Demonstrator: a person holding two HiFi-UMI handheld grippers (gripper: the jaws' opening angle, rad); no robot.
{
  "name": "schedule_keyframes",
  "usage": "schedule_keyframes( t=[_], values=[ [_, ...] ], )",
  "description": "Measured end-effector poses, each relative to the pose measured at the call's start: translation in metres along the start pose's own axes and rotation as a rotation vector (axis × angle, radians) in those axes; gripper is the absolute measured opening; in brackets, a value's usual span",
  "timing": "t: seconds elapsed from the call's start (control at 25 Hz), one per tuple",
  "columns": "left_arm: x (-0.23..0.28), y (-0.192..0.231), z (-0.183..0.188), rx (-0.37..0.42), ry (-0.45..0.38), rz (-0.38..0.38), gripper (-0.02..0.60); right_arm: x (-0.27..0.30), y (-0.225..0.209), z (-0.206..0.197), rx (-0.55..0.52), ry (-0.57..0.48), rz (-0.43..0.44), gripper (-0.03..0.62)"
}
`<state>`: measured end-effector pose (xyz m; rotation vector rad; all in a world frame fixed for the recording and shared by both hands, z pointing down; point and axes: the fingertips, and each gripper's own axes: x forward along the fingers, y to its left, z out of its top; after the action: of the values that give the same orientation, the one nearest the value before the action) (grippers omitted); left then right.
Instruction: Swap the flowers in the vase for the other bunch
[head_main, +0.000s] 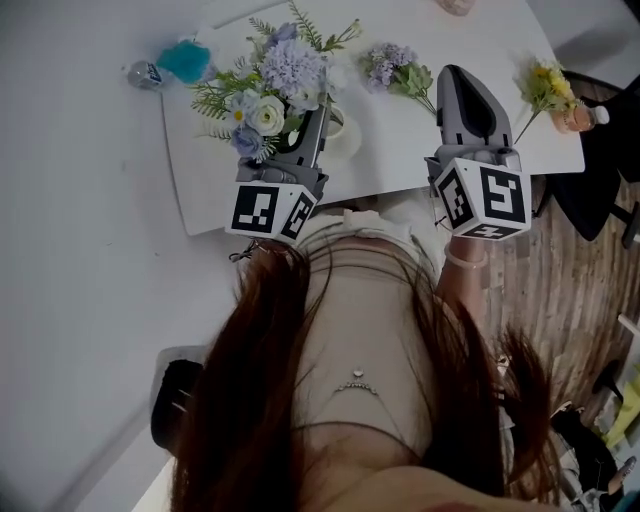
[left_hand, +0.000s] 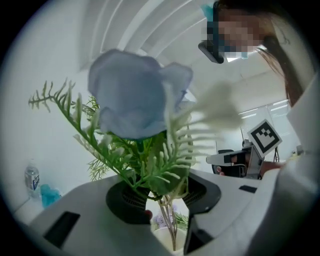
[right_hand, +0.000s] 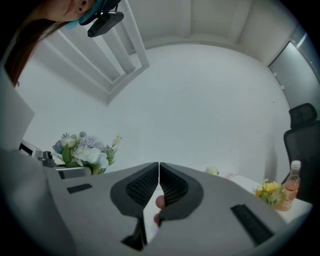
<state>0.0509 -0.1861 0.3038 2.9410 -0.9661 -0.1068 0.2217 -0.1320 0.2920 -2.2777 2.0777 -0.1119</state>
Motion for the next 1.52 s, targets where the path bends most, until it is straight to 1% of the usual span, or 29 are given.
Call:
schedule_keyframes(
  t=[0.16, 0.48, 0.72, 0.88, 1.16, 1.28, 1.44, 1.52],
  values=[
    [-0.006, 0.005, 0.013, 0.014, -0.002, 0.016, 0.146, 0.0, 0.001, -0.005, 0.046, 0.001, 0.004, 0.028],
    [-0.023, 0.018, 0.056, 0.029, -0.039, 0.023, 0.135, -0.001, 0.021, 0.006, 0.07, 0.002, 0.01, 0.028],
    [-0.023, 0.015, 0.057, 0.013, -0.055, 0.027, 0.132, -0.007, 0.009, -0.012, 0.092, 0.019, 0.002, 0.028],
    [-0.024, 0.016, 0.061, 0.019, -0.059, 0.031, 0.132, -0.009, 0.005, -0.022, 0.097, 0.033, -0.001, 0.028],
    [-0.02, 0.017, 0.058, -0.031, -0.115, 0.048, 0.13, -0.008, -0.019, -0.054, 0.104, 0.053, -0.002, 0.028],
    [-0.026, 0.023, 0.063, -0.032, -0.141, 0.071, 0.13, -0.005, -0.021, -0.062, 0.105, 0.059, 0.006, 0.028],
    [-0.063, 0.05, 0.094, -0.02, -0.173, 0.14, 0.129, -0.004, 0.015, -0.039, 0.094, 0.049, 0.037, 0.028],
    [-0.072, 0.059, 0.098, -0.014, -0.167, 0.164, 0.129, -0.003, 0.024, -0.034, 0.09, 0.05, 0.048, 0.028]
  ],
)
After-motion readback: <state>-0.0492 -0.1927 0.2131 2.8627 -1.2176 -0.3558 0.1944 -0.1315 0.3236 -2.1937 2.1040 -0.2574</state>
